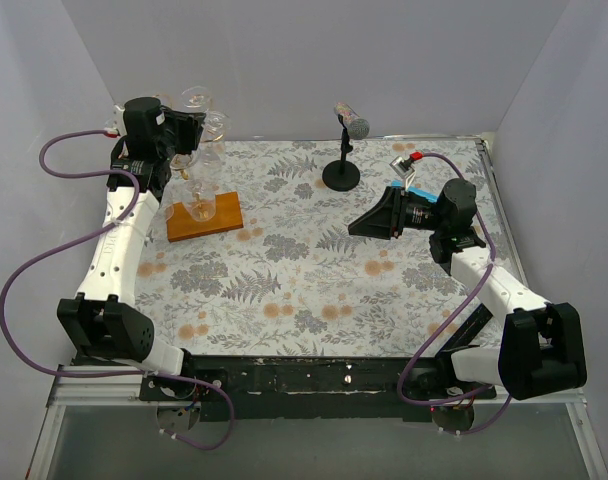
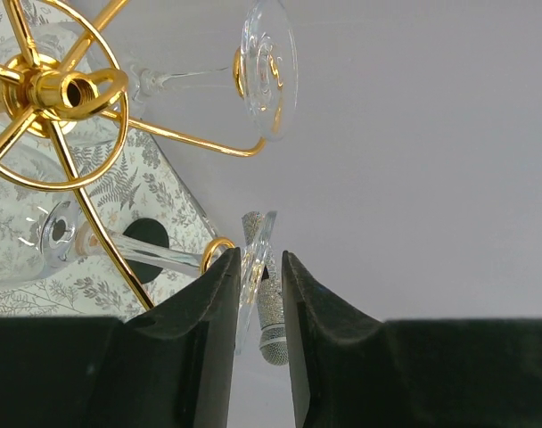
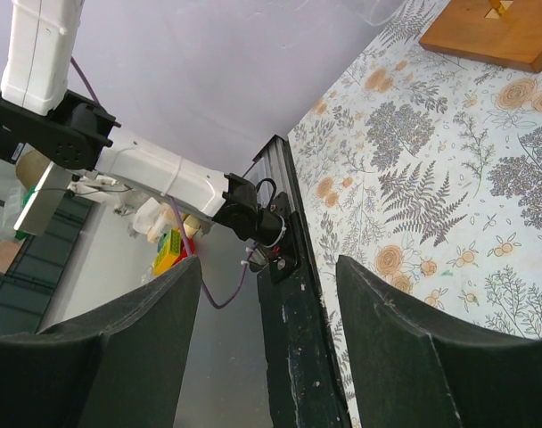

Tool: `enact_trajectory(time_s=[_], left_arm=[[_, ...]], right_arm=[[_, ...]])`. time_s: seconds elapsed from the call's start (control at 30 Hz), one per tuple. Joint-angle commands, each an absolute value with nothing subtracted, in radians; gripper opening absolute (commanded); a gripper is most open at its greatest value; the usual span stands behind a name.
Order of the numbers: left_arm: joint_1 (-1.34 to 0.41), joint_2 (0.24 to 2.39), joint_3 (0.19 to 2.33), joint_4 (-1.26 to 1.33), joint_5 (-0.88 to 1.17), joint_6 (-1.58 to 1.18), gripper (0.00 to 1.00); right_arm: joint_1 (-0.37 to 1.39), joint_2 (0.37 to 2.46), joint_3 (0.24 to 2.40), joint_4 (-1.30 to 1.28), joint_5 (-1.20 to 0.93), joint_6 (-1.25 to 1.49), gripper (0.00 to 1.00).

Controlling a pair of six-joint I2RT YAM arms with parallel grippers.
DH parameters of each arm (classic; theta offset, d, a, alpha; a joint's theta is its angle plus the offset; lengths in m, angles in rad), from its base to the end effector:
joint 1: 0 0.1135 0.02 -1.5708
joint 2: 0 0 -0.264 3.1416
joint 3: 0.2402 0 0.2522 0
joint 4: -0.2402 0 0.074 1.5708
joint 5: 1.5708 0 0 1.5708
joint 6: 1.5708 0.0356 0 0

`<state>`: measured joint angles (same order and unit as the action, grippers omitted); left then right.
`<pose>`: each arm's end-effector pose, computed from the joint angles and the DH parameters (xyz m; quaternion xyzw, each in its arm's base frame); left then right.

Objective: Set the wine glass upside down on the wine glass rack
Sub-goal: Turn the wine glass upside down at the wine rack.

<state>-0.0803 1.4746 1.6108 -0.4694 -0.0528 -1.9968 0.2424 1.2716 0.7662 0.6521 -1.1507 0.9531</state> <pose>0.3318 -0.0248 0.4332 -0.6750 0.4557 -0.4887 0.3128 0.2574 0.0971 0.3126 -0.1955 0.6573 0.6513 0.3249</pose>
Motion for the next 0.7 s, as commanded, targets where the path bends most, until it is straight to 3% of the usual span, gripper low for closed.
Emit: enact_trajectory(time_s=[0.0, 0.37, 0.67], left_arm=[[-0.074, 1.393, 1.62, -0.407, -0.072, -2.157, 0.25], [-0.071, 1.374, 1.634, -0.41, -0.097, -2.145, 0.34], [-0.066, 1.365, 1.623, -0.41, -0.101, -2.137, 0.35]], right_arm=[[0.239, 1.273, 0.799, 0.673, -1.143, 0.934, 0.7], [0.239, 1.272, 0.799, 0.67, -1.146, 0.93, 0.7], [0.239, 1.273, 0.801, 0.666, -1.144, 0.927, 0.7]])
